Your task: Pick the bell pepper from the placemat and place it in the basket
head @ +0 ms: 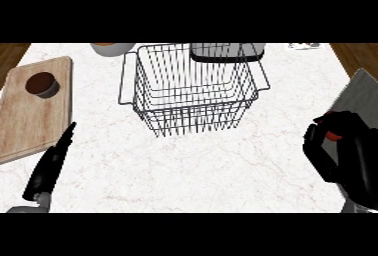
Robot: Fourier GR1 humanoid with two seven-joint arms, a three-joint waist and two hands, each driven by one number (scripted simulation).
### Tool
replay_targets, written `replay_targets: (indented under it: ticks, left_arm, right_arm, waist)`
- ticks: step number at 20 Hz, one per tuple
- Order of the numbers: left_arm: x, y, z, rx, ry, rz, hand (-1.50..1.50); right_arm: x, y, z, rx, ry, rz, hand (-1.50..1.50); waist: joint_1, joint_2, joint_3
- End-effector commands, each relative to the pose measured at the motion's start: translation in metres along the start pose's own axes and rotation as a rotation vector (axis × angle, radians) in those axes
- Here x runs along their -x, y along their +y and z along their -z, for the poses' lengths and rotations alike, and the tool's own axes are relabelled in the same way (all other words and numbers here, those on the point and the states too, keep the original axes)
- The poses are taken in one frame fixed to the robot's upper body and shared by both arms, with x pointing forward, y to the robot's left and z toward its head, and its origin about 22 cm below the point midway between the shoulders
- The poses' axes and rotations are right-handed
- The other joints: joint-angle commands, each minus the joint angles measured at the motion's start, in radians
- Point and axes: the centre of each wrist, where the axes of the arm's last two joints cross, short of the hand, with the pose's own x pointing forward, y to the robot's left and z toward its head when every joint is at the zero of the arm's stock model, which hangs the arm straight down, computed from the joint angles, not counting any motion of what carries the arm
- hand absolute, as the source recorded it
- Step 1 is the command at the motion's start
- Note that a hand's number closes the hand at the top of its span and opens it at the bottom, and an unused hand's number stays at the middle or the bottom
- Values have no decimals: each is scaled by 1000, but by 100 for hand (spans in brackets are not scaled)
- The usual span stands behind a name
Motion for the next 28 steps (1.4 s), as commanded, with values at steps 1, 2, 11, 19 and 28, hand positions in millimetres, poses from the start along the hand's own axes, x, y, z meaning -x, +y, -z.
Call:
replay_targets:
  ticks: [1,2,11,19,28]
  left_arm:
    - [-8,-1,3,-11,-2,7,0]
    - [-2,-3,8,15,-10,-13,0]
    - [-18,1,7,13,-15,-10,0]
    - [-8,-9,10,26,-14,-3,0]
    - [-6,-3,12,39,-31,-2,0]
  right_arm:
    - [-39,-69,-8,6,-21,33,150]
    - [-46,-83,-3,14,-47,46,150]
    - [-108,-150,17,-90,-52,178,150]
    - [-157,-165,68,-169,-34,289,150]
    - [-214,-117,87,-261,-47,269,150]
  waist:
    - [2,3,4]
    - [8,8,4]
    - [32,12,7]
    - [34,14,8]
    - [37,16,8]
